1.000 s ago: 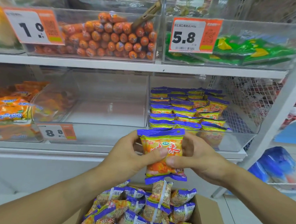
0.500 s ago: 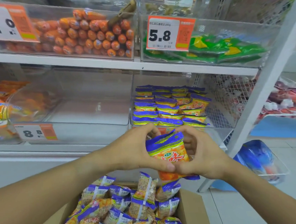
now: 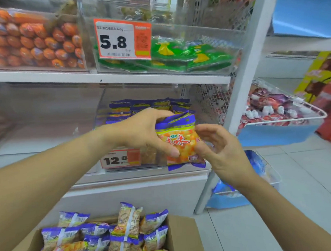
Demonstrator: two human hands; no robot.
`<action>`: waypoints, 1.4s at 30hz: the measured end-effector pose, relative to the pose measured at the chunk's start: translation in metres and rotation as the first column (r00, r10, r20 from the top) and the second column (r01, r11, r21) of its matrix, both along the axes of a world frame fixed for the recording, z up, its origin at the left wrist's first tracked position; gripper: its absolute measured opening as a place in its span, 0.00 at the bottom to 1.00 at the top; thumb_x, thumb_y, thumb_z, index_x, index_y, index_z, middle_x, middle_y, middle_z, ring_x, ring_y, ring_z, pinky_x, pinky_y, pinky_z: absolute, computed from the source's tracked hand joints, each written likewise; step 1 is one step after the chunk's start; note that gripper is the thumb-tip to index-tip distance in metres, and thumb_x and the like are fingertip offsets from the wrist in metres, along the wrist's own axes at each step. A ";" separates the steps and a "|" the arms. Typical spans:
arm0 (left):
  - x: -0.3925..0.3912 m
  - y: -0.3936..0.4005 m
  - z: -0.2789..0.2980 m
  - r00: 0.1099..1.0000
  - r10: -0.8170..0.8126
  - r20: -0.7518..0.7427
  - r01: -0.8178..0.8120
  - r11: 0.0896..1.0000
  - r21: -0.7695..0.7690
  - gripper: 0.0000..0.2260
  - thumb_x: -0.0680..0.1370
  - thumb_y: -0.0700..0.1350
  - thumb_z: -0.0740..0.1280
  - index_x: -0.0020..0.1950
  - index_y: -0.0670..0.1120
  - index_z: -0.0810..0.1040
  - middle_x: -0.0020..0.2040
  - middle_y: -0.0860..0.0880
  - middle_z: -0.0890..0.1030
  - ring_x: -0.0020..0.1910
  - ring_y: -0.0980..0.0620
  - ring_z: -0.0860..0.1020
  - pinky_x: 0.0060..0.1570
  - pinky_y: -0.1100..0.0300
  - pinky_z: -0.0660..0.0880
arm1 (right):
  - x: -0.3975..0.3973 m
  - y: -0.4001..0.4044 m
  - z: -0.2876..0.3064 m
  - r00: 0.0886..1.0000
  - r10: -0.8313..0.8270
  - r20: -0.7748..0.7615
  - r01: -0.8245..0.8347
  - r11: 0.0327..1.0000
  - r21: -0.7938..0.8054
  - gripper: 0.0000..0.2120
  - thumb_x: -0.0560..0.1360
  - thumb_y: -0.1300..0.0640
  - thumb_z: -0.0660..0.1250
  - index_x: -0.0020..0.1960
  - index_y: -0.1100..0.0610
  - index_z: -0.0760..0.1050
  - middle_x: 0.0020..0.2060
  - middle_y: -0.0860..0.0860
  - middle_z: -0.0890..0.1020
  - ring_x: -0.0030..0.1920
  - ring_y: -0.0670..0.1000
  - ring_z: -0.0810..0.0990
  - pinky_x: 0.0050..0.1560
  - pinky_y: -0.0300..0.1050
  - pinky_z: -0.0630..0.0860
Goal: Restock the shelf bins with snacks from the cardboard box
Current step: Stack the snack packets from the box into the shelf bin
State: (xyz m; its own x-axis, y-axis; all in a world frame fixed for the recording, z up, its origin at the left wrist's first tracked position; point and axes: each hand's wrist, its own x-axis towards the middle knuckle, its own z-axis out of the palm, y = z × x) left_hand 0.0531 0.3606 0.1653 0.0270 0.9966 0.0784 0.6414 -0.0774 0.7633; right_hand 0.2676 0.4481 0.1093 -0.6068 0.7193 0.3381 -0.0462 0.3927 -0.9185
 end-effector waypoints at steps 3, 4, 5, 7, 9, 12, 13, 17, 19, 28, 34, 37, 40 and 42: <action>-0.007 0.025 -0.004 0.981 0.081 0.174 -0.095 0.993 0.075 0.24 0.64 0.47 0.82 0.58 0.49 0.79 0.47 0.54 0.85 0.43 0.58 0.82 0.45 0.63 0.77 | 0.003 0.018 -0.007 0.974 -0.226 0.005 0.225 0.970 0.094 0.21 0.70 0.44 0.75 0.58 0.52 0.78 0.54 0.46 0.83 0.59 0.45 0.80 0.65 0.51 0.76; -0.008 0.035 -0.008 0.959 0.111 0.261 -0.136 0.988 0.077 0.26 0.64 0.45 0.83 0.60 0.48 0.78 0.48 0.52 0.85 0.44 0.56 0.82 0.48 0.61 0.79 | 0.004 0.024 -0.011 0.953 -0.299 0.043 0.288 0.943 0.166 0.21 0.71 0.45 0.76 0.60 0.52 0.77 0.55 0.44 0.81 0.59 0.43 0.79 0.66 0.48 0.74; -0.009 0.048 -0.014 0.929 0.142 0.342 -0.176 0.982 0.070 0.29 0.63 0.43 0.83 0.62 0.47 0.78 0.50 0.50 0.85 0.45 0.54 0.83 0.50 0.58 0.79 | 0.004 0.031 -0.015 0.930 -0.359 0.083 0.330 0.910 0.250 0.22 0.72 0.46 0.76 0.62 0.51 0.76 0.57 0.43 0.80 0.60 0.42 0.77 0.66 0.46 0.72; -0.011 0.075 -0.027 0.861 0.204 0.466 -0.254 0.966 0.048 0.31 0.61 0.42 0.84 0.61 0.46 0.77 0.53 0.46 0.86 0.49 0.50 0.84 0.55 0.52 0.80 | 0.000 0.043 -0.027 0.894 -0.426 0.139 0.351 0.859 0.372 0.29 0.72 0.47 0.77 0.68 0.54 0.72 0.65 0.47 0.76 0.67 0.45 0.72 0.70 0.47 0.68; -0.010 0.100 -0.039 0.803 0.253 0.540 -0.322 0.946 0.036 0.32 0.60 0.45 0.85 0.61 0.44 0.78 0.54 0.46 0.86 0.52 0.47 0.84 0.57 0.48 0.80 | -0.006 0.053 -0.038 0.878 -0.437 0.194 0.332 0.850 0.408 0.37 0.70 0.46 0.77 0.73 0.57 0.68 0.74 0.51 0.69 0.75 0.49 0.66 0.75 0.45 0.62; -0.003 0.130 -0.054 0.735 0.315 0.601 -0.426 0.903 0.049 0.35 0.58 0.48 0.86 0.62 0.47 0.76 0.54 0.48 0.85 0.52 0.47 0.84 0.56 0.46 0.81 | -0.015 0.057 -0.046 0.873 -0.435 0.220 0.330 0.859 0.391 0.45 0.69 0.47 0.79 0.78 0.58 0.61 0.79 0.50 0.60 0.79 0.47 0.57 0.73 0.29 0.51; 0.000 0.138 -0.058 0.730 0.336 0.594 -0.457 0.888 0.059 0.36 0.58 0.50 0.86 0.62 0.49 0.75 0.54 0.50 0.84 0.53 0.49 0.84 0.56 0.48 0.81 | -0.016 0.058 -0.047 0.874 -0.442 0.202 0.343 0.856 0.388 0.47 0.69 0.47 0.80 0.79 0.58 0.60 0.79 0.51 0.60 0.79 0.47 0.57 0.72 0.28 0.50; 0.009 0.160 -0.070 0.807 0.373 0.458 -0.477 0.869 0.133 0.37 0.60 0.52 0.85 0.63 0.46 0.72 0.54 0.54 0.81 0.51 0.58 0.81 0.54 0.63 0.78 | -0.018 0.063 -0.053 0.882 -0.443 0.160 0.356 0.849 0.391 0.46 0.68 0.48 0.80 0.78 0.58 0.61 0.78 0.51 0.62 0.78 0.48 0.59 0.72 0.27 0.51; 0.004 0.163 -0.077 0.846 0.379 0.375 -0.460 0.875 0.154 0.33 0.62 0.52 0.84 0.61 0.45 0.74 0.53 0.52 0.82 0.48 0.58 0.80 0.48 0.69 0.76 | -0.018 0.063 -0.056 0.887 -0.434 0.158 0.345 0.850 0.397 0.45 0.69 0.48 0.80 0.78 0.58 0.62 0.79 0.51 0.61 0.78 0.48 0.59 0.70 0.23 0.50; -0.011 0.159 -0.063 0.902 0.232 -0.364 -0.256 0.966 -0.020 0.42 0.65 0.58 0.81 0.75 0.46 0.68 0.69 0.49 0.75 0.67 0.47 0.74 0.62 0.60 0.70 | -0.017 0.064 -0.061 0.891 -0.436 0.126 0.358 0.846 0.396 0.44 0.68 0.48 0.80 0.77 0.57 0.63 0.79 0.49 0.60 0.77 0.46 0.59 0.65 0.18 0.49; 0.010 0.183 -0.053 0.746 0.163 -0.645 -0.297 0.949 -0.104 0.40 0.63 0.59 0.79 0.71 0.46 0.72 0.64 0.46 0.76 0.61 0.45 0.74 0.60 0.52 0.75 | -0.019 0.063 -0.060 0.894 -0.432 0.120 0.357 0.848 0.392 0.43 0.69 0.50 0.80 0.76 0.58 0.63 0.79 0.49 0.59 0.77 0.46 0.59 0.66 0.19 0.50; 0.018 0.189 -0.055 0.708 0.181 -0.683 -0.289 0.956 -0.045 0.47 0.60 0.60 0.81 0.74 0.46 0.68 0.67 0.45 0.76 0.67 0.43 0.72 0.67 0.47 0.69 | -0.019 0.062 -0.058 0.891 -0.439 0.116 0.363 0.841 0.401 0.42 0.69 0.50 0.80 0.76 0.56 0.64 0.79 0.50 0.59 0.77 0.45 0.59 0.65 0.18 0.50; 0.015 0.186 -0.057 0.745 0.254 -0.616 -0.272 0.960 0.066 0.51 0.57 0.57 0.84 0.74 0.45 0.65 0.68 0.43 0.73 0.67 0.42 0.71 0.66 0.50 0.70 | -0.018 0.062 -0.057 0.894 -0.432 0.120 0.357 0.848 0.392 0.42 0.69 0.49 0.80 0.76 0.56 0.63 0.79 0.49 0.59 0.77 0.45 0.58 0.65 0.18 0.49; 0.009 0.181 -0.058 0.753 0.273 -0.599 -0.265 0.959 0.104 0.48 0.58 0.60 0.83 0.71 0.45 0.68 0.66 0.44 0.74 0.65 0.43 0.72 0.62 0.51 0.71 | -0.018 0.062 -0.057 0.890 -0.436 0.131 0.357 0.848 0.392 0.42 0.69 0.49 0.80 0.76 0.56 0.63 0.79 0.49 0.59 0.77 0.45 0.59 0.64 0.17 0.49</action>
State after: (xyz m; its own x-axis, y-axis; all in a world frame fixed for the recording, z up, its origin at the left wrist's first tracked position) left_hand 0.0625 0.5412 0.1070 -0.1962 0.9690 0.1500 0.9633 0.1619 0.2141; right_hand 0.2496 0.5105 0.0520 -0.3791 0.7720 0.5101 0.3583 0.6308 -0.6883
